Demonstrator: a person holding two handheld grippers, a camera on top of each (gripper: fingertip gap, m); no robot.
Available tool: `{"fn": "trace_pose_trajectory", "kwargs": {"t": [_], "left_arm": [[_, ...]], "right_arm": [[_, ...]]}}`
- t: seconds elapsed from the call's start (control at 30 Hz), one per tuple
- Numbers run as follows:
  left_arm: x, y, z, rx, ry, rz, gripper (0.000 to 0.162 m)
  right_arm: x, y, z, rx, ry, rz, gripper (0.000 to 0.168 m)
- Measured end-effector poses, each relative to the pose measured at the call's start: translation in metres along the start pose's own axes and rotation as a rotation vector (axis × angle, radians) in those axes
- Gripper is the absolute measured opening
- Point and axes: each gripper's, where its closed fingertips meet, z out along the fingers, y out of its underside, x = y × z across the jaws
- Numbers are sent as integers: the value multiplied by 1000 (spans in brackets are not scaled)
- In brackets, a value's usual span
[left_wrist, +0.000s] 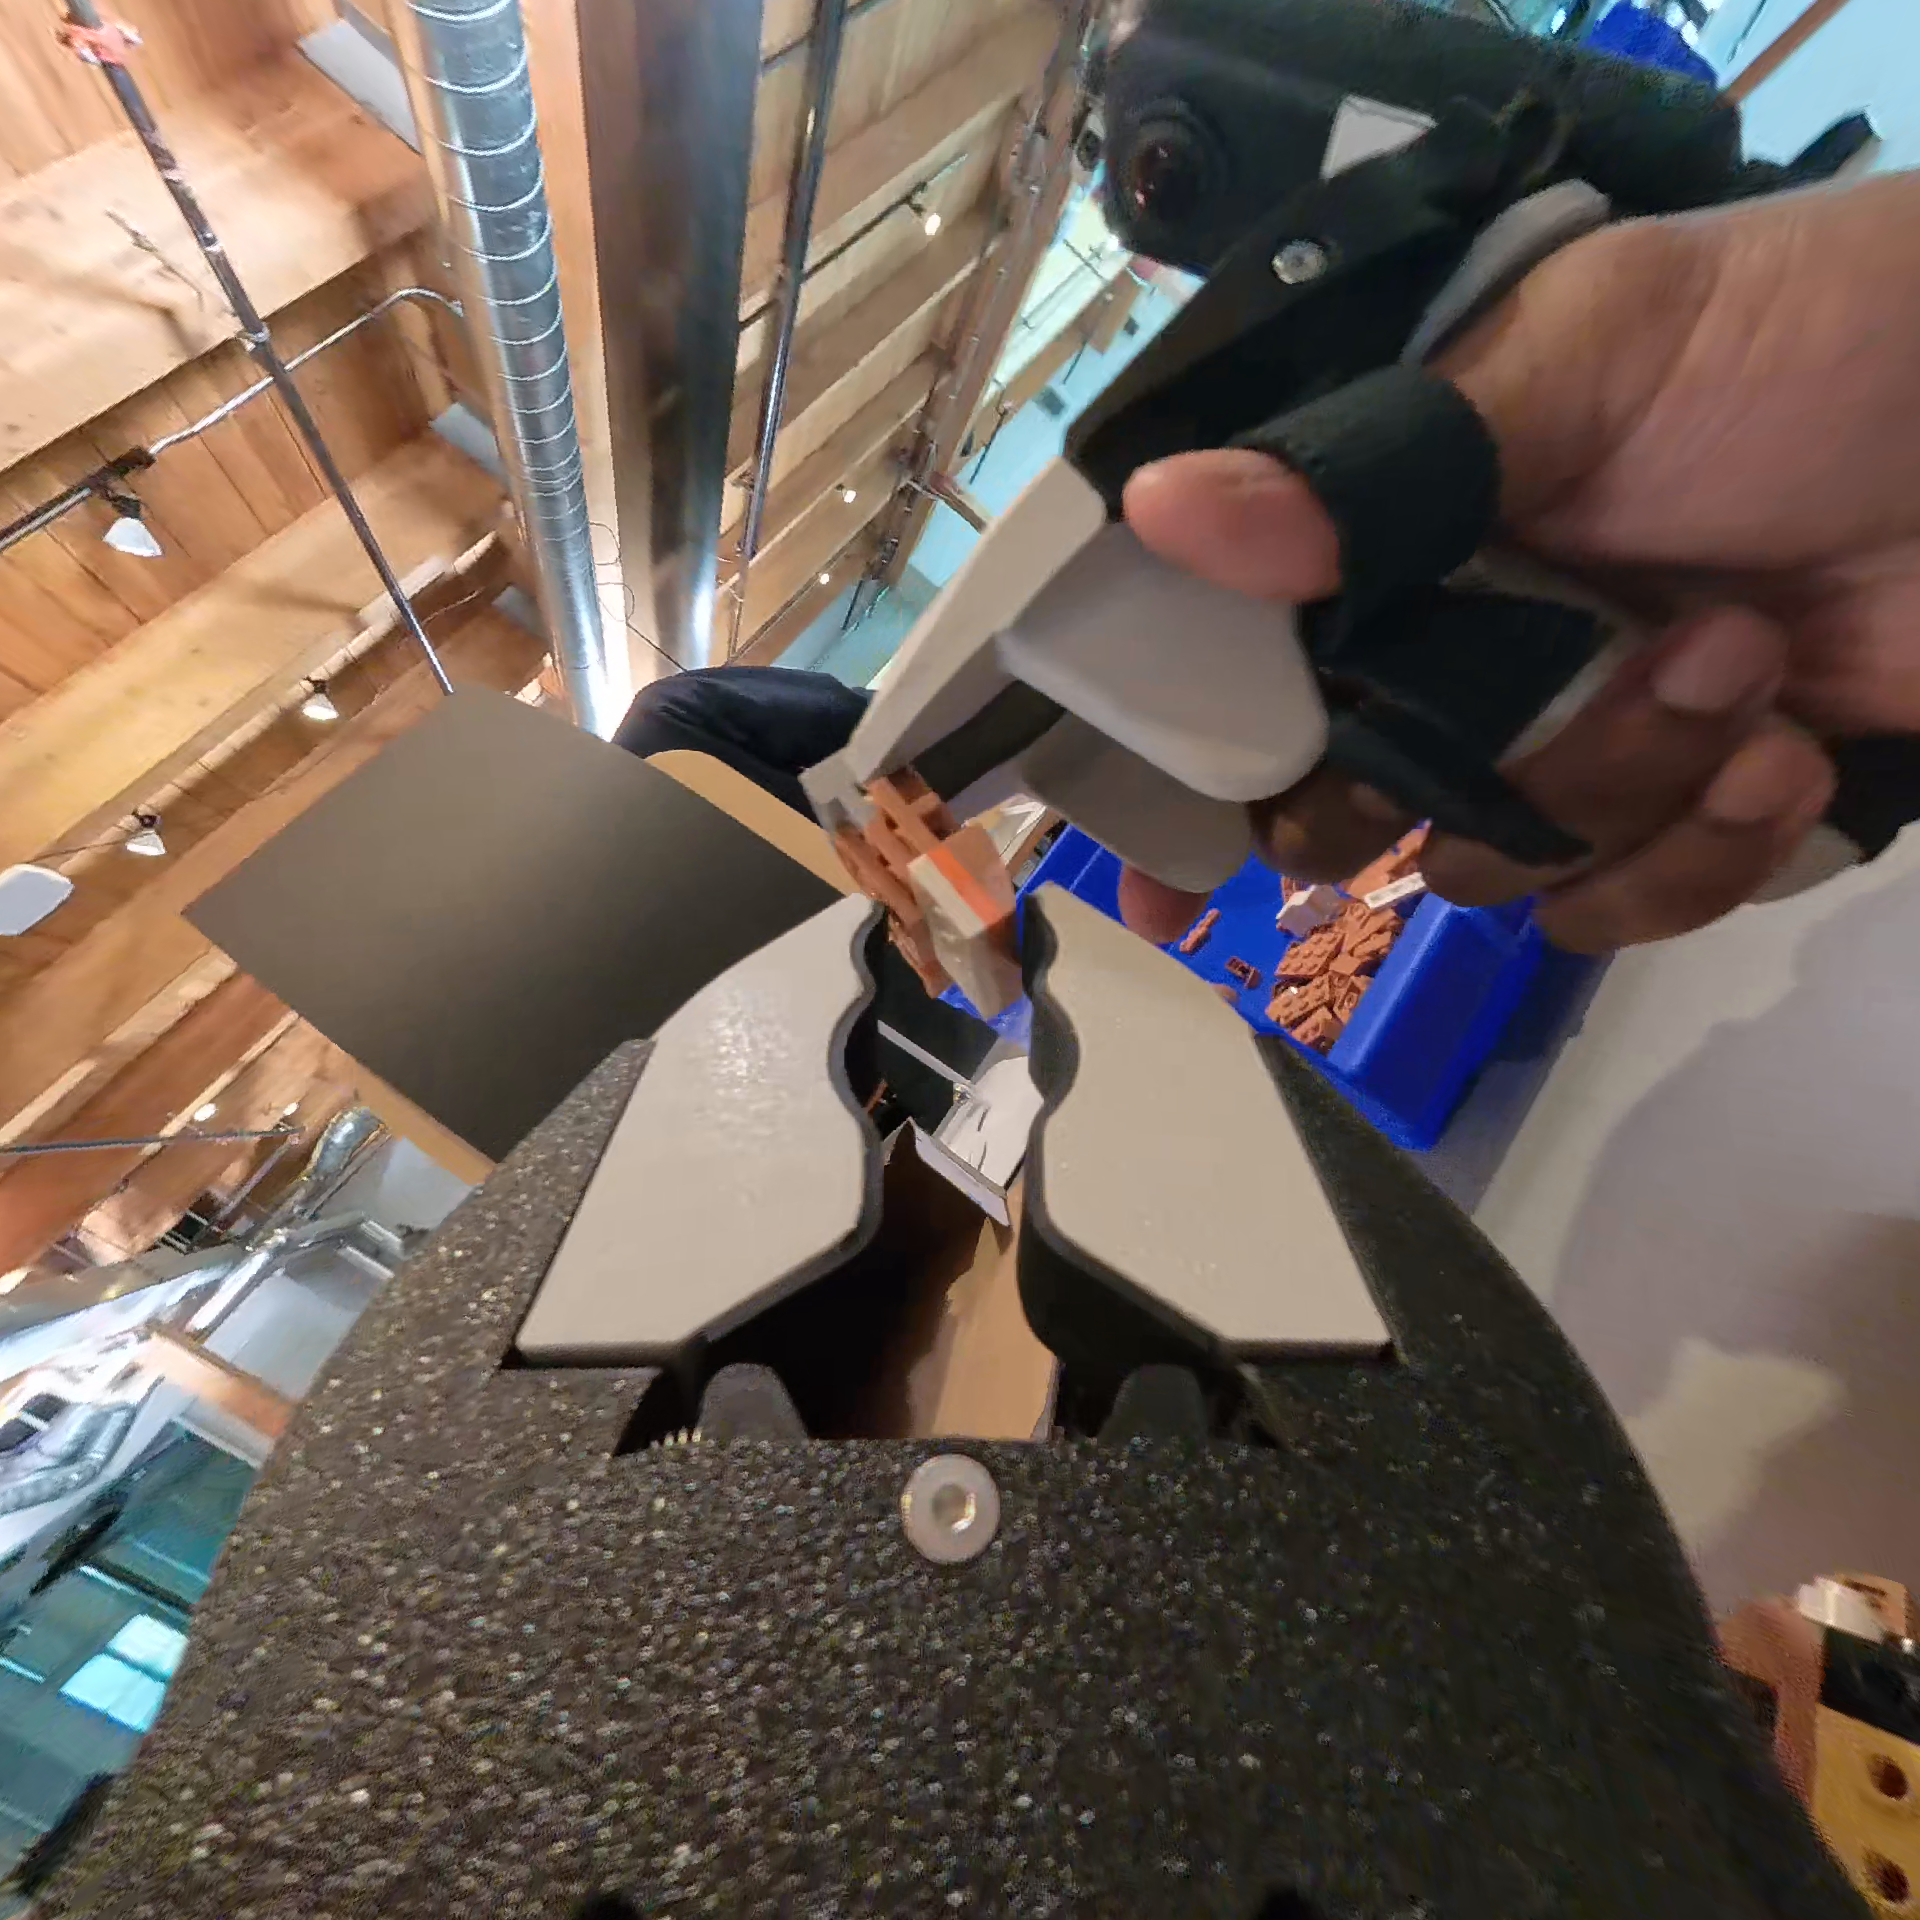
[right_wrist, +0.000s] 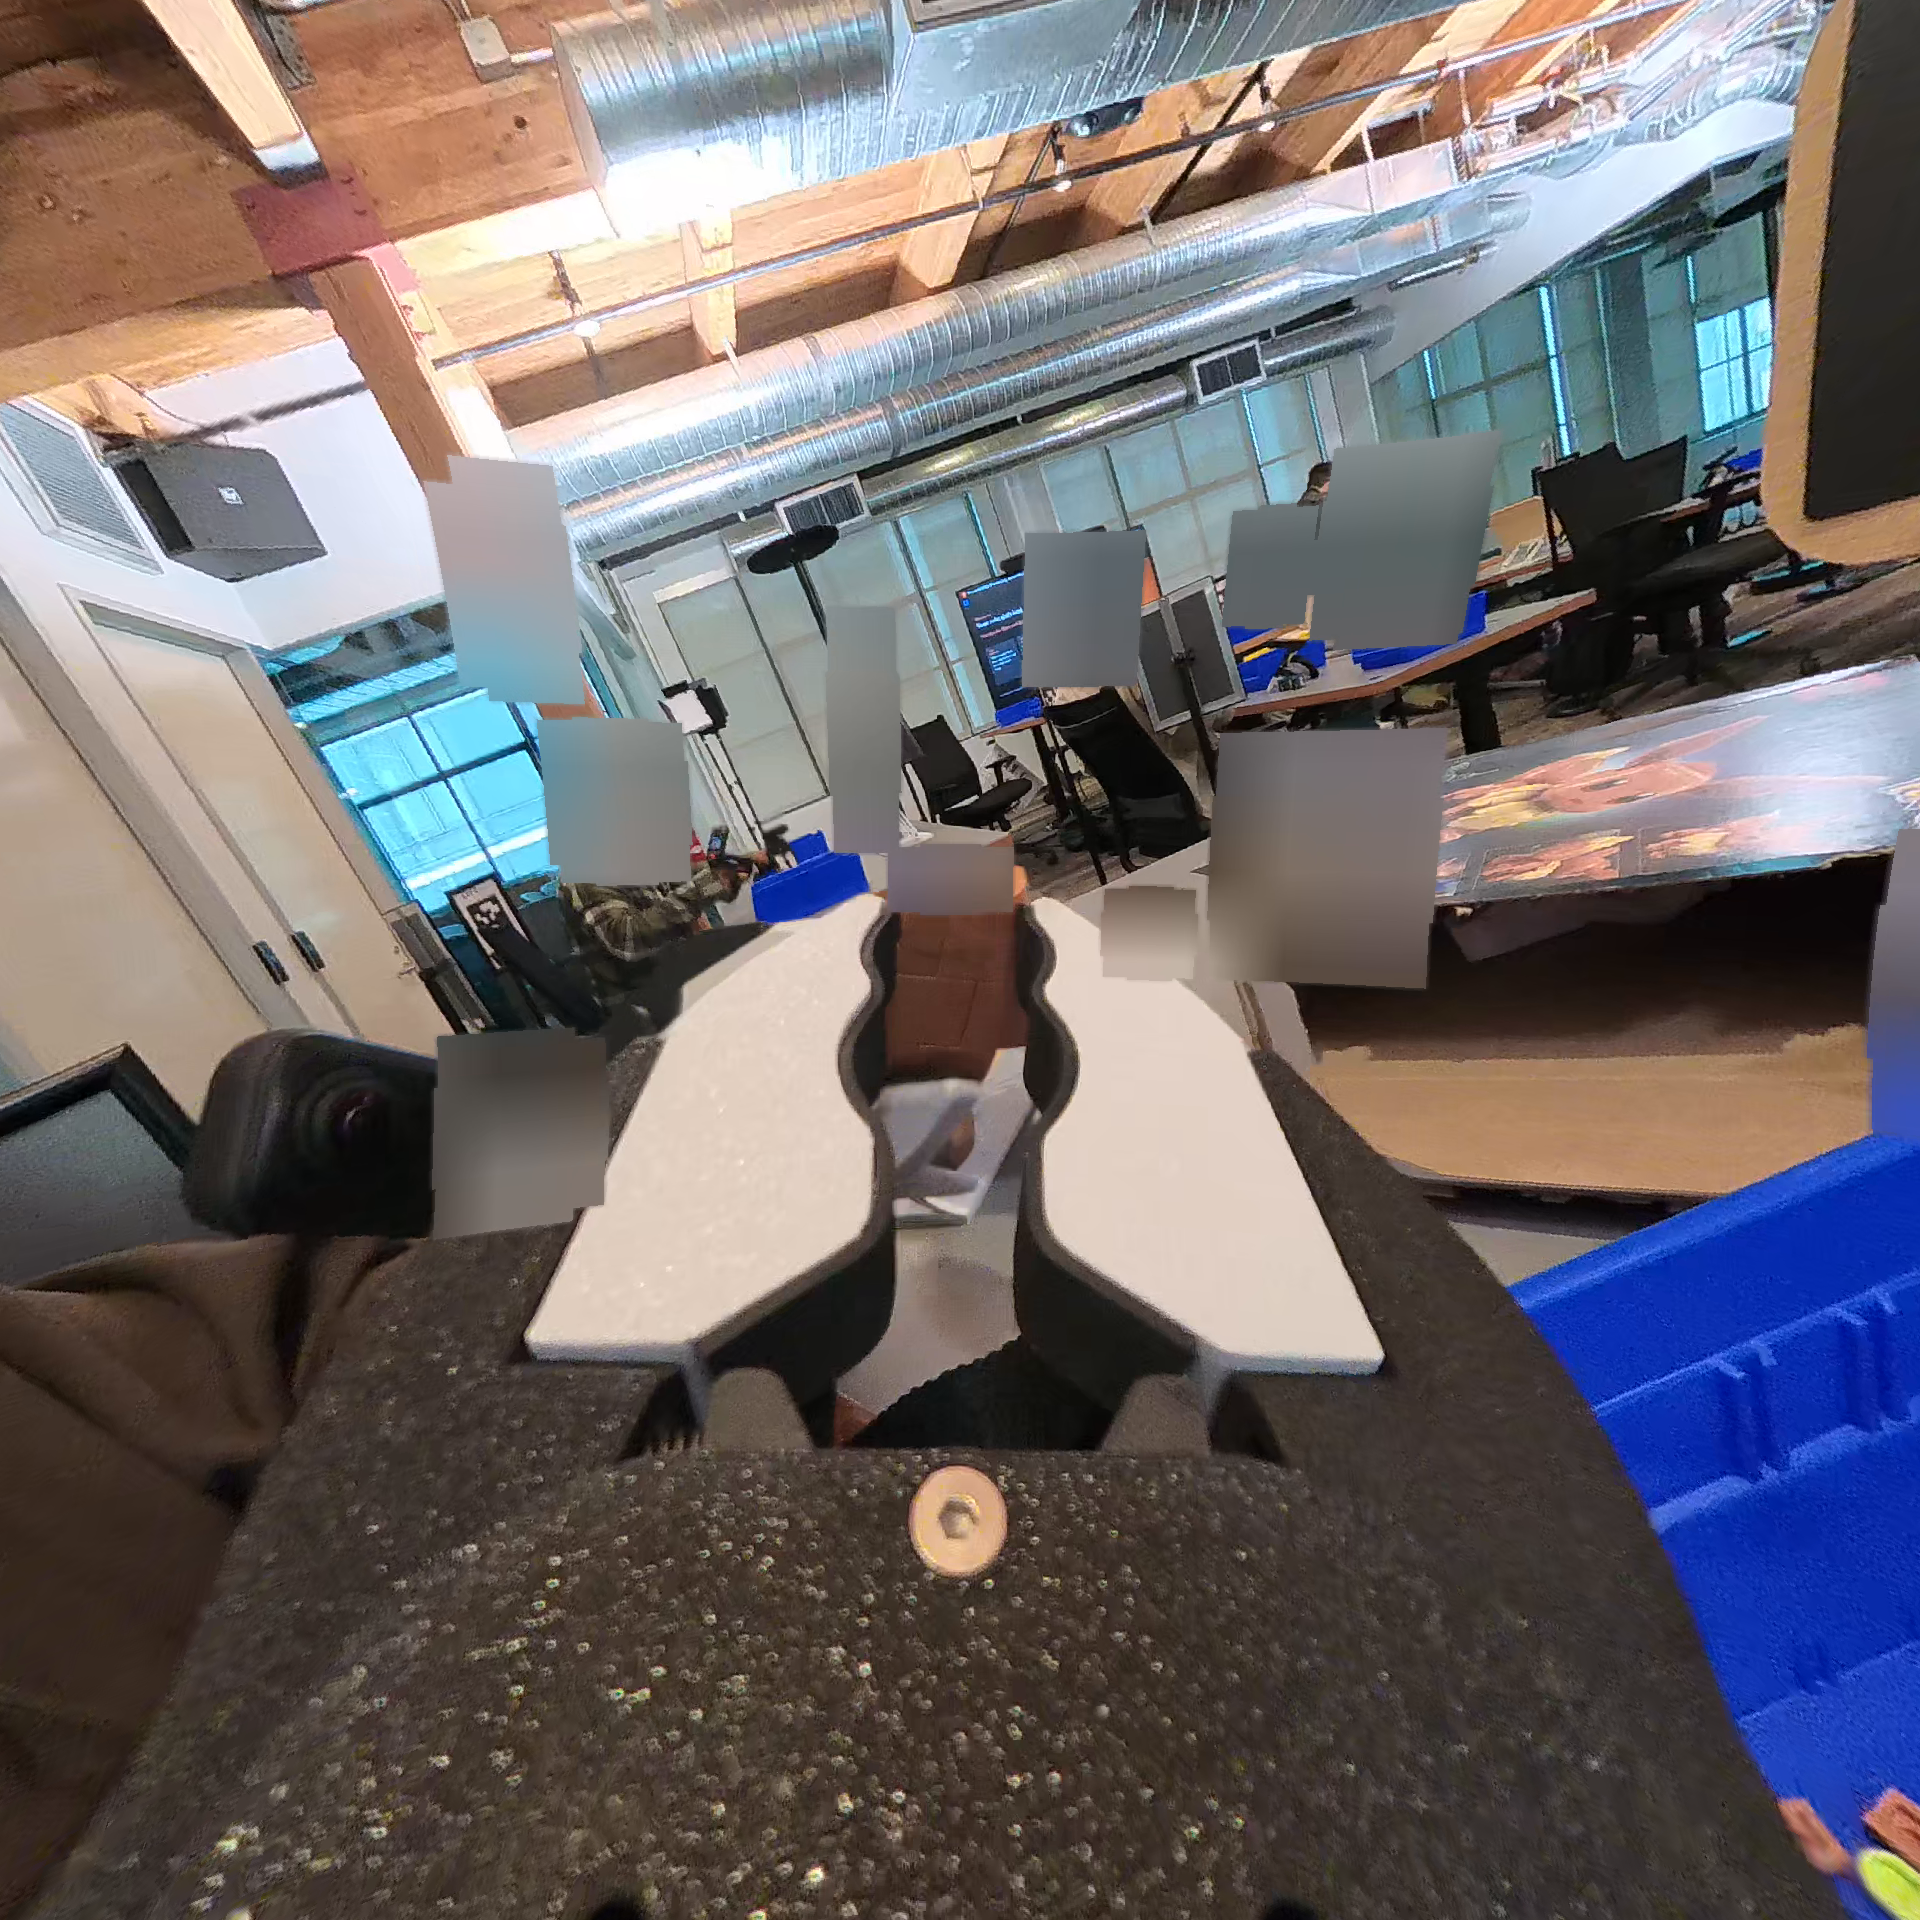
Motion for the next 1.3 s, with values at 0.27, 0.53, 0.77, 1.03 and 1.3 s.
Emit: {"fn": "trace_pose_trajectory", "kwargs": {"t": [0.27, 0.53, 0.77, 1.03, 1.3], "left_arm": [[-12, 1, -5, 32, 6, -185, 17], [-11, 7, -9, 34, 371, -871, 17], [13, 31, -13, -149, 585, -1161, 17], [37, 45, -15, -292, 651, -1187, 17], [40, 48, -16, -314, 657, -1184, 17]], "right_arm": [[0, 5, 3, 4, -3, 32, 22], [17, 2, -10, -178, 178, -612, 28], [52, 32, -29, -569, 359, -1402, 24], [63, 55, -29, -696, 355, -1347, 19], [66, 65, -30, -740, 345, -1320, 18]]}}
